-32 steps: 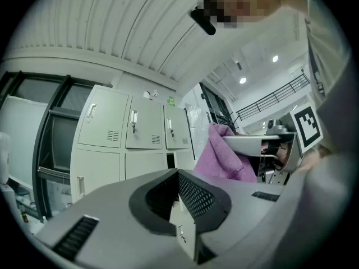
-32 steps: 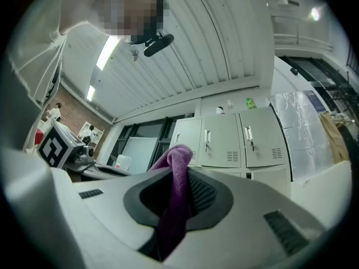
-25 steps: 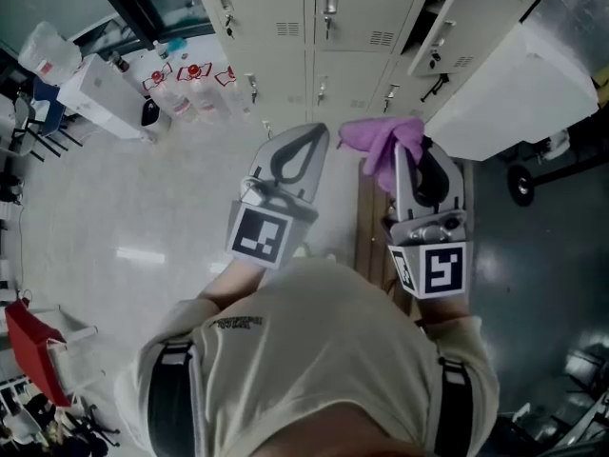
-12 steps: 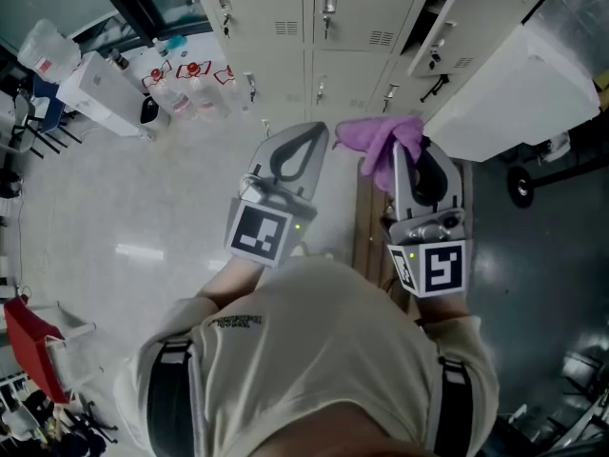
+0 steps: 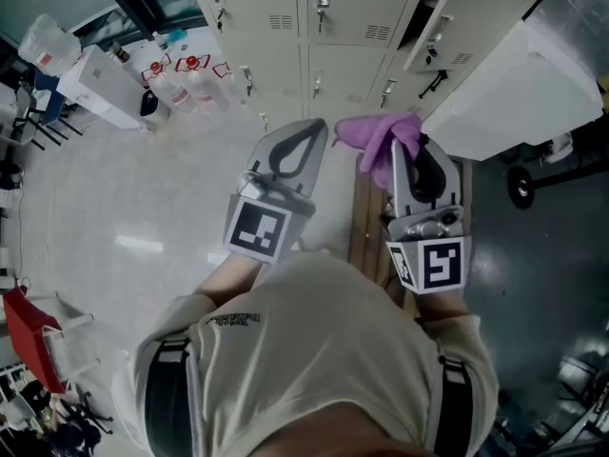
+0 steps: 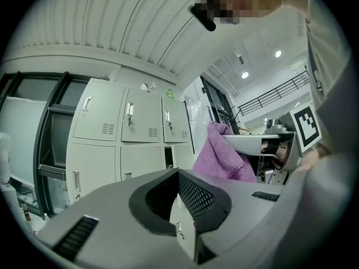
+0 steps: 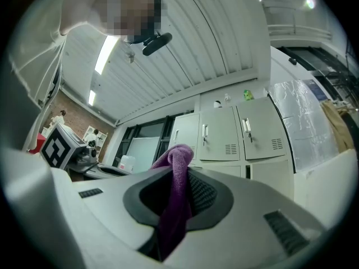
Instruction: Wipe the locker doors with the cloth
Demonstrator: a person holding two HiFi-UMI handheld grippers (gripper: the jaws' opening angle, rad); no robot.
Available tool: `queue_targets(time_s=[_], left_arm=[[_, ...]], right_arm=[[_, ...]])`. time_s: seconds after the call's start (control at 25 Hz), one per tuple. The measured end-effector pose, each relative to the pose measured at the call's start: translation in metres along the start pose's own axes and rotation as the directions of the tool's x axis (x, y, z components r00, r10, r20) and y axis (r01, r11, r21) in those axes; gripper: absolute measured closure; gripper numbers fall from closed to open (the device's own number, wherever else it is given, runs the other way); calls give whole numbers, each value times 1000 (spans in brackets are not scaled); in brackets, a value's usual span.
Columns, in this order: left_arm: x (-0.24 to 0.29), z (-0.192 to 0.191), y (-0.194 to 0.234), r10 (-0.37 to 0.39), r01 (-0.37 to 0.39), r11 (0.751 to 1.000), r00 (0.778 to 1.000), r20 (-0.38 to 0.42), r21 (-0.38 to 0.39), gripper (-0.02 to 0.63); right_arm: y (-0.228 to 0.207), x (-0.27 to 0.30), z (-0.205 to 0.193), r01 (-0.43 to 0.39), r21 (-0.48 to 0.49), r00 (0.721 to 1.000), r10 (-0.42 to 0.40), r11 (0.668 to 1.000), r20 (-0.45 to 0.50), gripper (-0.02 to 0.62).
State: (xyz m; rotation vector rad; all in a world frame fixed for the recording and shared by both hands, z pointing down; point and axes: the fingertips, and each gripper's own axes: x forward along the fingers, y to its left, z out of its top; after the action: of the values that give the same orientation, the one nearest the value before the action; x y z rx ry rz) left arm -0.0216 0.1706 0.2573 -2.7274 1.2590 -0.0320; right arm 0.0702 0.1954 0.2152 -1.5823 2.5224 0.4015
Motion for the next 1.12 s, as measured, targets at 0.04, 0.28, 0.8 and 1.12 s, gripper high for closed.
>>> queue_targets(time_s=[0.04, 0.28, 0.8, 1.12], left_arm=[[1, 0, -2, 3, -3, 1000, 1000, -1, 1, 604], [6, -2, -14, 29, -29, 999, 1000, -10, 15, 604], [14, -5, -17, 67, -66, 997, 998, -11, 35, 604], [35, -9, 10, 83, -84, 996, 996, 8, 33, 604]], right_arm=[[-2, -2, -1, -1, 2, 1000, 1, 1000, 3, 543], [-18, -13, -6, -6, 9, 1000, 5, 1000, 11, 543], [-31, -13, -15, -33, 24, 999, 32, 999, 11, 543], [-38, 20, -26, -46, 12, 999, 46, 999, 12, 543]])
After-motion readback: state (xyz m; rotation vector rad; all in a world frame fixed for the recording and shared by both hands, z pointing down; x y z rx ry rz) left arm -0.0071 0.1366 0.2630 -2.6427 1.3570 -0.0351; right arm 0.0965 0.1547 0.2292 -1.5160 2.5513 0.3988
